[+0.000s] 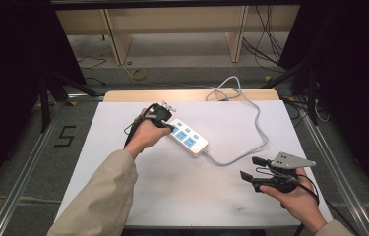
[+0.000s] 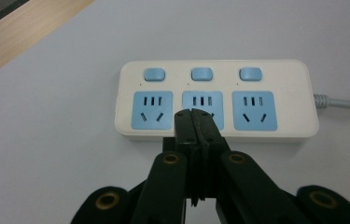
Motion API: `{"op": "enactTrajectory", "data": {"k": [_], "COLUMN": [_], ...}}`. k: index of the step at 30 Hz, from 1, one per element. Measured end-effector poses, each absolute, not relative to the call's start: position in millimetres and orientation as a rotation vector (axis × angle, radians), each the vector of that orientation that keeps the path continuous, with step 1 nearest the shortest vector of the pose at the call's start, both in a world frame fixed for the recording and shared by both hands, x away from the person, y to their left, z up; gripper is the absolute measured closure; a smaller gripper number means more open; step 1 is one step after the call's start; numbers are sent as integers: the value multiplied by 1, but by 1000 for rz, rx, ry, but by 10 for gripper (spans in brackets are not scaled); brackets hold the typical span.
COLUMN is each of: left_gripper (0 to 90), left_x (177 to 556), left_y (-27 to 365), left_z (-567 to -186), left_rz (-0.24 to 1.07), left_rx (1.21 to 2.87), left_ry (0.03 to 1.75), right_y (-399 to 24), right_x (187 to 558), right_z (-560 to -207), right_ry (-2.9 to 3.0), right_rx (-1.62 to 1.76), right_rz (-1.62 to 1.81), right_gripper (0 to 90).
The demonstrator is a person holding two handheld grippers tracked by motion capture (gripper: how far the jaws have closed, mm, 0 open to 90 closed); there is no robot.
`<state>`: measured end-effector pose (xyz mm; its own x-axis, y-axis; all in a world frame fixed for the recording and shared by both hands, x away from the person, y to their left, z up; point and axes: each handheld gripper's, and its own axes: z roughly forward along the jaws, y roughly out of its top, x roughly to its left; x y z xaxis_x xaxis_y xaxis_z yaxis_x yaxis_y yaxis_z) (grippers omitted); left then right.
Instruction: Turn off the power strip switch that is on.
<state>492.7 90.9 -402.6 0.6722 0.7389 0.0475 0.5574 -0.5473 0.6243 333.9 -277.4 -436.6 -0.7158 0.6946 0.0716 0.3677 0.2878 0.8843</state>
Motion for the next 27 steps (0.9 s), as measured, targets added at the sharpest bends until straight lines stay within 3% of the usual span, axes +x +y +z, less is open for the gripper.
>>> {"op": "enactTrajectory", "data": {"k": [27], "left_gripper": [897], "left_x": [400], "left_y": [145], "left_z": [-426], "left_rz": [452], "left_rx": [2200], "left_ry": [941], "right_y": [-278], "right_x": [334], "right_z": [-437], "right_ry": [2238], "right_rx": [968], "right_rz": [1392], "right_gripper": [303]}}
